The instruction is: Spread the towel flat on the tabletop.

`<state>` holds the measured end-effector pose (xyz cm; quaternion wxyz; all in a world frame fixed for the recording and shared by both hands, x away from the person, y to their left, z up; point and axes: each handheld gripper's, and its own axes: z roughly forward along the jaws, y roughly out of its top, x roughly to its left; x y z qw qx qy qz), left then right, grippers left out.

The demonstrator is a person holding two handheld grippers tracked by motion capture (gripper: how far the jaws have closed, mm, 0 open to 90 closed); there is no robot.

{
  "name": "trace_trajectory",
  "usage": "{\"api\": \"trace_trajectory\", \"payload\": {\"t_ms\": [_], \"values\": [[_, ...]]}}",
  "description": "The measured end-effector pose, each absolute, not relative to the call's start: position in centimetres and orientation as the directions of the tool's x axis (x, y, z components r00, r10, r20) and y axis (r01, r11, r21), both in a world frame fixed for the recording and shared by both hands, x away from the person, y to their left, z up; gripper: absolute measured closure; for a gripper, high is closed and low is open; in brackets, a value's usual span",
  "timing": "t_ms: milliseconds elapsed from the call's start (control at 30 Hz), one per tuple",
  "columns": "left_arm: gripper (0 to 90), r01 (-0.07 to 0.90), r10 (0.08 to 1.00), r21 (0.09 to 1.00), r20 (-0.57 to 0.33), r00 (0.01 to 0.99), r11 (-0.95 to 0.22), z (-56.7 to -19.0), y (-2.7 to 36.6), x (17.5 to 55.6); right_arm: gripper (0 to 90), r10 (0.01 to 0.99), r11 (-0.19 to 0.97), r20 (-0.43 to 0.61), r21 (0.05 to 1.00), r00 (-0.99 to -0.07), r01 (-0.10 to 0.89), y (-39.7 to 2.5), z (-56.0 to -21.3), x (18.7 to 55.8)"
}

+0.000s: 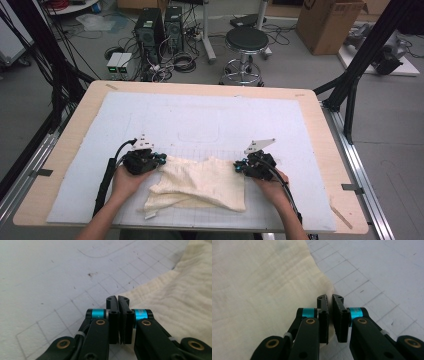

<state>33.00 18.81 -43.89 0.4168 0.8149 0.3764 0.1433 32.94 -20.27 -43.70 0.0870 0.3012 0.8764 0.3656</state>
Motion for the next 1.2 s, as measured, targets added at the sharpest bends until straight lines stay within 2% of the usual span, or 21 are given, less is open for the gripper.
{"api": "trace_trajectory", "payload": {"t_ms": [300, 500, 900, 933, 967, 1000, 1033, 1200], "values": [[87.5, 0.492, 0.790, 0.830, -0.107, 0.604, -0.263, -41.7, 20.7, 34.8, 84.5, 0.640, 0.469, 0.053, 0.763, -0.766, 0.445, -20.6, -41.2, 34.1], [87.6, 0.492, 0.812, 0.837, -0.107, 0.574, -0.237, -41.1, 21.0, 36.7, 84.5, 0.657, 0.446, 0.047, 0.780, -0.752, 0.439, -20.2, -40.2, 35.6], [87.4, 0.510, 0.854, 0.839, -0.113, 0.507, -0.192, -40.6, 20.4, 43.1, 83.0, 0.745, 0.401, 0.016, 0.789, -0.667, 0.465, -19.4, -39.3, 41.8], [85.9, 0.509, 0.859, 0.840, -0.110, 0.499, -0.188, -40.6, 20.3, 43.7, 76.2, 0.765, 0.387, -0.001, 0.800, -0.644, 0.459, -19.4, -39.1, 42.6], [77.3, 0.521, 0.872, 0.833, -0.103, 0.479, -0.188, -40.7, 20.3, 44.2, 68.6, 0.794, 0.373, -0.022, 0.806, -0.607, 0.459, -19.3, -38.9, 43.3], [68.4, 0.540, 0.881, 0.823, -0.114, 0.459, -0.175, -40.7, 20.5, 44.5, 68.6, 0.811, 0.360, -0.021, 0.806, -0.584, 0.471, -19.4, -38.9, 43.8], [65.2, 0.545, 0.880, 0.823, -0.130, 0.456, -0.160, -40.7, 20.8, 44.6, 67.6, 0.812, 0.341, 0.004, 0.808, -0.584, 0.481, -19.6, -39.0, 44.1], [61.6, 0.522, 0.852, 0.832, -0.126, 0.508, -0.188, -40.5, 21.5, 43.2, 61.5, 0.778, 0.370, 0.034, 0.782, -0.627, 0.501, -20.0, -40.0, 43.5]]}}
